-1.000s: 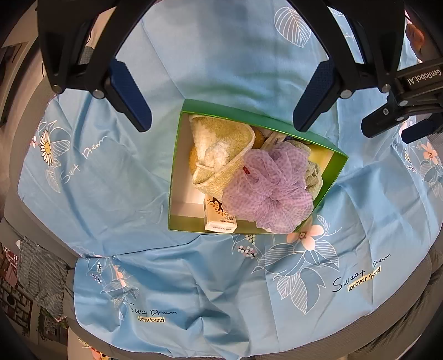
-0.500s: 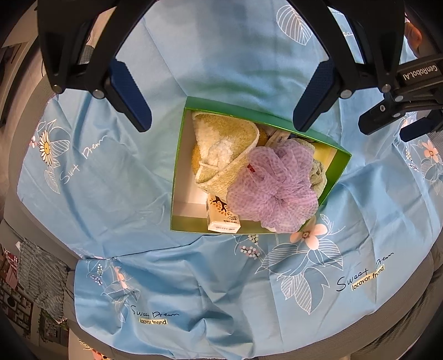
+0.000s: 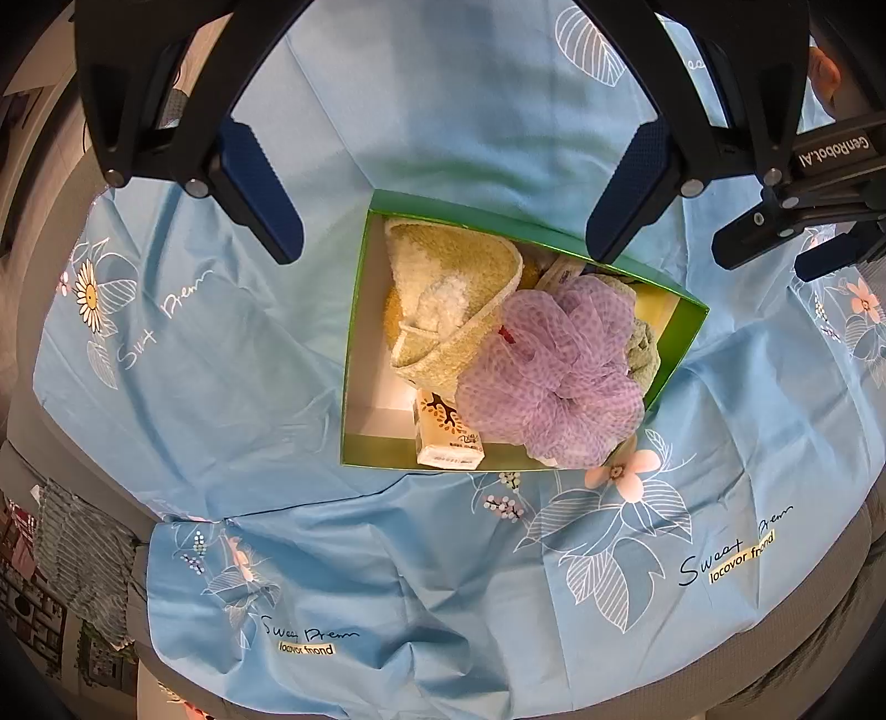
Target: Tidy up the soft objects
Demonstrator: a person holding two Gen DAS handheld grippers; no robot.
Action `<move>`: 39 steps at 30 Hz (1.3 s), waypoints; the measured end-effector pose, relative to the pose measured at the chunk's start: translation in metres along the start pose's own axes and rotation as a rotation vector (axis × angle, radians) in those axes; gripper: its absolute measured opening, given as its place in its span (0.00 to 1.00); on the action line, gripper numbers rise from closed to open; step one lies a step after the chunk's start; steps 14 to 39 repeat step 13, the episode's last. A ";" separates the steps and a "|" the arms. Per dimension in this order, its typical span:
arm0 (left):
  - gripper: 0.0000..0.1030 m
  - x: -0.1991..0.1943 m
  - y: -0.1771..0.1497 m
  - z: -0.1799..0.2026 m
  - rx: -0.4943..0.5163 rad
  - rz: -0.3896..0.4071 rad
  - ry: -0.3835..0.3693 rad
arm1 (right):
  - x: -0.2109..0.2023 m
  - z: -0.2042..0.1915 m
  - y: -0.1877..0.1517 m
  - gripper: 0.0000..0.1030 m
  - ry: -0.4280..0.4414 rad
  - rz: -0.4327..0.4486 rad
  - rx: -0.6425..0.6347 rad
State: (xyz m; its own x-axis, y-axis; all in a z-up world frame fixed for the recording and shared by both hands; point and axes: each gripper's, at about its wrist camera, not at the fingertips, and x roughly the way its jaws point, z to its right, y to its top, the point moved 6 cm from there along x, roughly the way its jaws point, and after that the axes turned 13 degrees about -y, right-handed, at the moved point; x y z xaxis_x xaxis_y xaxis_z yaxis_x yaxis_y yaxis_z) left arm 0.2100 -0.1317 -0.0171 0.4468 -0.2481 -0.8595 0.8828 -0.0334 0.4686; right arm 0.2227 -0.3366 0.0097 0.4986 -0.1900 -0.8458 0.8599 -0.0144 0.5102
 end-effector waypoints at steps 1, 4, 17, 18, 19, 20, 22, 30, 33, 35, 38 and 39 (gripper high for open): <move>0.99 0.001 0.000 0.000 0.000 -0.001 -0.001 | 0.000 0.000 0.000 0.99 0.000 -0.001 -0.001; 0.99 0.001 0.001 0.000 -0.001 -0.001 0.000 | 0.001 -0.001 0.001 0.99 0.000 0.000 -0.004; 0.99 0.004 0.002 0.000 -0.019 0.007 -0.021 | 0.004 -0.002 0.000 0.99 0.001 -0.008 -0.002; 0.99 0.004 0.002 0.000 -0.019 0.007 -0.021 | 0.004 -0.002 0.000 0.99 0.001 -0.008 -0.002; 0.99 0.004 0.002 0.000 -0.019 0.007 -0.021 | 0.004 -0.002 0.000 0.99 0.001 -0.008 -0.002; 0.99 0.004 0.002 0.000 -0.019 0.007 -0.021 | 0.004 -0.002 0.000 0.99 0.001 -0.008 -0.002; 0.99 0.004 0.002 0.000 -0.019 0.007 -0.021 | 0.004 -0.002 0.000 0.99 0.001 -0.008 -0.002; 0.99 0.004 0.002 0.000 -0.019 0.007 -0.021 | 0.004 -0.002 0.000 0.99 0.001 -0.008 -0.002; 0.99 0.004 0.002 0.000 -0.019 0.007 -0.021 | 0.004 -0.002 0.000 0.99 0.001 -0.008 -0.002; 0.99 0.004 0.002 0.000 -0.019 0.007 -0.021 | 0.004 -0.002 0.000 0.99 0.001 -0.008 -0.002; 0.99 0.004 0.002 0.000 -0.019 0.007 -0.021 | 0.004 -0.002 0.000 0.99 0.001 -0.008 -0.002; 0.99 0.004 0.002 0.000 -0.019 0.007 -0.021 | 0.004 -0.002 0.000 0.99 0.001 -0.008 -0.002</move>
